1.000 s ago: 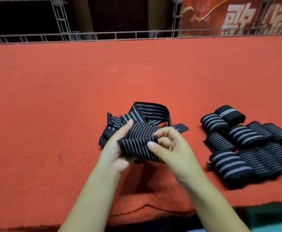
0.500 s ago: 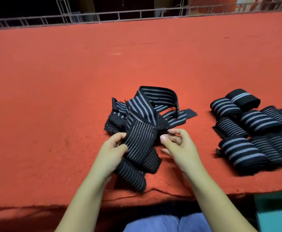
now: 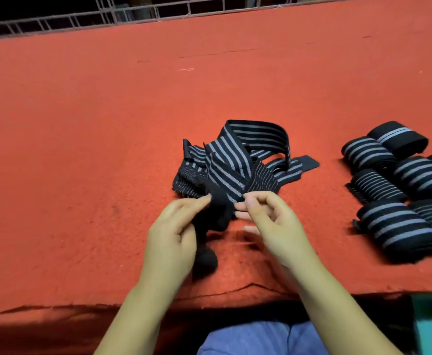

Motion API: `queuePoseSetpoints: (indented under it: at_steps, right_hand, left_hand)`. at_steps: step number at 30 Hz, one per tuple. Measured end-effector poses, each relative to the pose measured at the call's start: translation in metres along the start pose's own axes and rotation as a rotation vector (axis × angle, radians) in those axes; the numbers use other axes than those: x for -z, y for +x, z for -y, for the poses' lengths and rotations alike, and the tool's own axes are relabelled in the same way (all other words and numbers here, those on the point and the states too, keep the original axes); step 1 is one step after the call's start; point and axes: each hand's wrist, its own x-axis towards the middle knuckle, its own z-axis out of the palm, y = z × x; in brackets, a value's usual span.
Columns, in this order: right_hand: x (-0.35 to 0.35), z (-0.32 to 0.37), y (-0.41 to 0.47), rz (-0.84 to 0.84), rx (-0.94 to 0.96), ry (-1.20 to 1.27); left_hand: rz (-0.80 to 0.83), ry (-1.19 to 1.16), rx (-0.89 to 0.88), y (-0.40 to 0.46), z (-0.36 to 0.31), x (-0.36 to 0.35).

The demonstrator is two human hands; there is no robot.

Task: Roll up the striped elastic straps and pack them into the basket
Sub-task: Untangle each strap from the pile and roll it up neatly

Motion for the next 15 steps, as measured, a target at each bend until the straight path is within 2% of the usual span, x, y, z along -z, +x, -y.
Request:
queuePoseSetpoints:
  at_steps: [3, 7, 12, 15]
  right_hand:
    - [0.002, 0.011, -0.004, 0.079, -0.017, 0.16]
    - [0.004, 0.01, -0.004, 0.036, 0.063, 0.135]
    - [0.011, 0.008, -0.001, -0.078, 0.005, 0.295]
    - [0.019, 0.012, 0.004, -0.091, 0.037, 0.29]
  left_hand:
    - [0.065, 0.141, -0.182, -0.002, -0.008, -0.008]
    - [0.189, 0.243, -0.225, -0.008, -0.007, -0.024]
    - [0.312, 0.178, -0.244, -0.01, -0.011, -0.025]
    - [0.303, 0.049, -0.19, -0.009, -0.013, -0.019]
